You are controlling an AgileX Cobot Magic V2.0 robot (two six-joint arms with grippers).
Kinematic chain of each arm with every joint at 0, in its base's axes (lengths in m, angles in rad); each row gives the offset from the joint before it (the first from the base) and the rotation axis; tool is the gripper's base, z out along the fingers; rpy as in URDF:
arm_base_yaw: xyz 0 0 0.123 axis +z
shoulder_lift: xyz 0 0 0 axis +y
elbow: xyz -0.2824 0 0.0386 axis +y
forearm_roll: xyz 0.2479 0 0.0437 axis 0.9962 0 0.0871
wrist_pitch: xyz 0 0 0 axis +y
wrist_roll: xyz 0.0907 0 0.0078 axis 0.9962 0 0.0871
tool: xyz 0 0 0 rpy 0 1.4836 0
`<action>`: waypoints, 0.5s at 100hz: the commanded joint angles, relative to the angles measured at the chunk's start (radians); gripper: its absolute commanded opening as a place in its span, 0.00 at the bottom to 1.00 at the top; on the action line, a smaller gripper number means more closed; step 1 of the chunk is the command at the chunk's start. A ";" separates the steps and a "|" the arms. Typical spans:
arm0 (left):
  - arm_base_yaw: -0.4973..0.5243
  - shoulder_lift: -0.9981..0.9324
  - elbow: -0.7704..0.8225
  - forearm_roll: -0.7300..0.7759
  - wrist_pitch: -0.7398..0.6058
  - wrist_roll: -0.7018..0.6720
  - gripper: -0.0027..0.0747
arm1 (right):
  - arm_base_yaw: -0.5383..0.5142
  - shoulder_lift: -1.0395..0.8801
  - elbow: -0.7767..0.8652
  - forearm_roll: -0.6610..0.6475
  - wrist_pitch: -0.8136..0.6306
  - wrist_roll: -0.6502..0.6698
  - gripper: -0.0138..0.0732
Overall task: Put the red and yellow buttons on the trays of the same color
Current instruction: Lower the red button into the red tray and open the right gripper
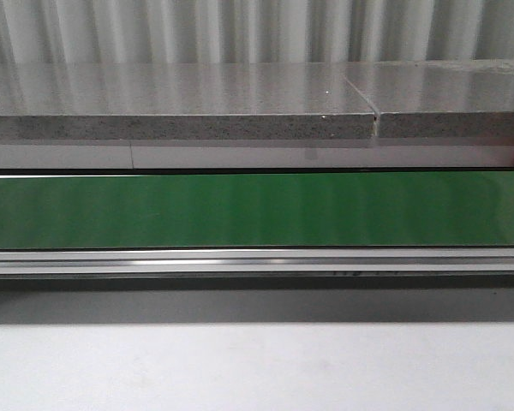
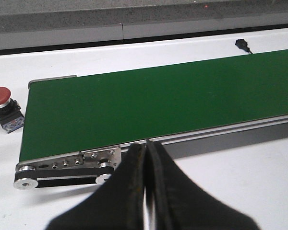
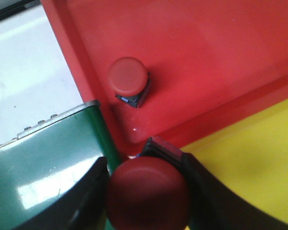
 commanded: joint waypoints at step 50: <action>-0.004 0.008 -0.028 -0.007 -0.067 -0.008 0.01 | -0.007 0.127 -0.031 0.042 -0.233 -0.003 0.27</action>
